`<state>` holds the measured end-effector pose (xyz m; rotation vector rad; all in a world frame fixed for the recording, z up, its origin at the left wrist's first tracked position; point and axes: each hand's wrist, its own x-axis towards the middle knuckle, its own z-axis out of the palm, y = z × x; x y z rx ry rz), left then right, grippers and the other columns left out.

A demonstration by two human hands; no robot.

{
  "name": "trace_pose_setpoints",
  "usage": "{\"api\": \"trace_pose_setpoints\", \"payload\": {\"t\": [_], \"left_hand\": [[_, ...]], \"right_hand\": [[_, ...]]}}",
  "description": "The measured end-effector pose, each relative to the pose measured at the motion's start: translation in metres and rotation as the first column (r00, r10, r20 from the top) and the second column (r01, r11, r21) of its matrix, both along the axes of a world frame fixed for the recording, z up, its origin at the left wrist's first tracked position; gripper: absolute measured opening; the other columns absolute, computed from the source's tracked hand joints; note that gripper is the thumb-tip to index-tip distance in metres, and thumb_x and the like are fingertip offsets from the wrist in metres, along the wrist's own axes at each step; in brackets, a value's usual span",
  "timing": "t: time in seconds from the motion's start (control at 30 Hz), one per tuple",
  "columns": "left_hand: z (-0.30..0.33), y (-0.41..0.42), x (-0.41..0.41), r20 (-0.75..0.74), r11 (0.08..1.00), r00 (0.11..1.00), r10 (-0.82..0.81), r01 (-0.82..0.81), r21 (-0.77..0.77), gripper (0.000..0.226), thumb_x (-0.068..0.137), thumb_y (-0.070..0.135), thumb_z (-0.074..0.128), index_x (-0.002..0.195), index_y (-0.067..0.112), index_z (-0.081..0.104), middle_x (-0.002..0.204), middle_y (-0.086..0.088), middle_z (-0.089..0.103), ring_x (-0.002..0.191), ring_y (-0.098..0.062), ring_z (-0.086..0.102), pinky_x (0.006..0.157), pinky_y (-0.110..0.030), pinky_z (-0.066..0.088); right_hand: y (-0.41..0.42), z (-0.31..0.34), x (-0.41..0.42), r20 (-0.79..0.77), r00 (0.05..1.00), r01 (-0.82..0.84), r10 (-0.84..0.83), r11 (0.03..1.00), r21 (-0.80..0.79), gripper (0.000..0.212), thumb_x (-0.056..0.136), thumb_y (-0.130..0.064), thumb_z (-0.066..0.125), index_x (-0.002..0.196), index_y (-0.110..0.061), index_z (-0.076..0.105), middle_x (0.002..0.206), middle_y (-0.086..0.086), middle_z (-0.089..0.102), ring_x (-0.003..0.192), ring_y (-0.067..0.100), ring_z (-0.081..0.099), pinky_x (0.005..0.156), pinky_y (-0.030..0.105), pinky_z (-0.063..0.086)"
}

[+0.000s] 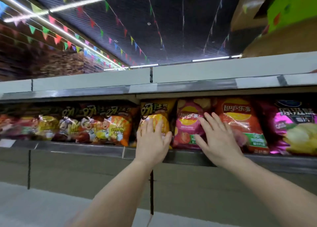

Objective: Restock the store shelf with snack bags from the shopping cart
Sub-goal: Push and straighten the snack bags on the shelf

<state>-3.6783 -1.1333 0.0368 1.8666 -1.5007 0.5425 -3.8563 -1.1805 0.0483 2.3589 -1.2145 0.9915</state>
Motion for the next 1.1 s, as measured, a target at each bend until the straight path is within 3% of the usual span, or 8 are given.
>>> {"api": "trace_pose_setpoints", "payload": {"t": [0.2, 0.3, 0.4, 0.6, 0.87, 0.93, 1.0, 1.1], "left_hand": [[0.018, -0.028, 0.073, 0.176, 0.999, 0.983, -0.043, 0.037, 0.038, 0.062, 0.099, 0.052, 0.019, 0.152, 0.026, 0.001, 0.161, -0.006, -0.006, 0.147, -0.022, -0.012, 0.117, -0.043, -0.004], [0.017, -0.049, 0.081, 0.2, 0.988, 0.975, -0.098, 0.071, 0.137, 0.063, 0.1, 0.051, 0.014, 0.152, 0.022, -0.008, 0.16, -0.009, -0.008, 0.147, -0.025, -0.012, 0.116, -0.045, -0.009], [0.008, -0.061, 0.082, 0.15, 0.98, 0.978, -0.146, 0.122, 0.159, 0.064, 0.1, 0.049, 0.012, 0.15, 0.021, -0.015, 0.16, -0.01, -0.011, 0.146, -0.025, -0.015, 0.116, -0.045, -0.01], [0.004, -0.061, 0.086, 0.114, 0.965, 0.961, -0.251, 0.24, 0.103, 0.064, 0.1, 0.049, 0.015, 0.15, 0.022, -0.014, 0.159, -0.01, -0.015, 0.145, -0.025, -0.019, 0.116, -0.042, -0.012], [0.004, -0.047, 0.097, 0.113, 0.955, 0.95, -0.29, 0.295, -0.023, 0.067, 0.095, 0.057, 0.011, 0.153, 0.024, 0.004, 0.161, -0.008, -0.004, 0.147, -0.021, -0.013, 0.116, -0.038, -0.013], [0.009, -0.039, 0.108, 0.146, 0.943, 0.944, -0.296, 0.313, -0.113, 0.074, 0.087, 0.059, 0.005, 0.152, 0.024, 0.015, 0.16, -0.009, 0.007, 0.147, -0.023, -0.005, 0.117, -0.037, -0.008], [0.019, -0.032, 0.122, 0.156, 0.949, 0.955, -0.252, 0.275, -0.152, 0.063, 0.096, 0.054, 0.016, 0.151, 0.023, 0.019, 0.159, -0.008, 0.011, 0.147, -0.022, -0.001, 0.117, -0.037, -0.004], [0.025, -0.022, 0.147, 0.081, 0.971, 0.985, -0.152, 0.164, -0.172, 0.056, 0.1, 0.045, 0.028, 0.151, 0.022, 0.018, 0.159, -0.008, 0.011, 0.147, -0.022, 0.002, 0.117, -0.036, 0.0]], "right_hand": [[-0.024, 0.01, 0.08, 0.135, 0.979, 0.164, -0.153, 0.983, -0.081, 0.072, 0.084, -0.056, 0.012, 0.149, -0.025, 0.017, 0.158, 0.006, 0.007, 0.146, 0.024, 0.002, 0.115, 0.05, 0.003], [-0.039, 0.006, 0.087, 0.01, 0.947, 0.322, -0.322, 0.947, -0.003, 0.079, 0.079, -0.062, -0.005, 0.15, -0.027, 0.0, 0.159, 0.004, -0.004, 0.146, 0.023, -0.007, 0.115, 0.049, -0.006], [-0.044, -0.003, 0.085, -0.049, 0.924, 0.38, -0.379, 0.925, 0.012, 0.098, 0.058, -0.06, -0.021, 0.149, -0.029, -0.004, 0.158, 0.004, -0.008, 0.145, 0.022, -0.012, 0.114, 0.045, -0.01], [-0.045, -0.006, 0.085, 0.003, 0.931, 0.366, -0.366, 0.931, 0.006, 0.098, 0.059, -0.066, -0.014, 0.149, -0.03, 0.001, 0.158, 0.002, -0.006, 0.145, 0.018, -0.014, 0.114, 0.04, -0.013], [-0.04, -0.004, 0.082, 0.027, 0.944, 0.328, -0.328, 0.945, 0.008, 0.095, 0.064, -0.068, -0.008, 0.149, -0.028, 0.007, 0.158, 0.003, -0.001, 0.145, 0.019, -0.01, 0.114, 0.044, -0.012], [-0.04, -0.004, 0.083, 0.061, 0.945, 0.324, -0.322, 0.946, -0.02, 0.096, 0.066, -0.068, -0.005, 0.149, -0.024, 0.016, 0.158, 0.007, 0.007, 0.146, 0.023, -0.004, 0.113, 0.047, -0.01], [-0.038, 0.002, 0.093, 0.153, 0.949, 0.291, -0.276, 0.953, -0.086, 0.092, 0.071, -0.066, 0.004, 0.146, -0.017, 0.031, 0.154, 0.015, 0.021, 0.145, 0.03, 0.007, 0.113, 0.05, -0.006], [-0.025, 0.02, 0.126, 0.225, 0.972, 0.112, -0.073, 0.98, -0.166, 0.083, 0.078, -0.059, 0.015, 0.14, -0.011, 0.042, 0.147, 0.021, 0.035, 0.141, 0.036, 0.021, 0.114, 0.046, 0.006]]}}
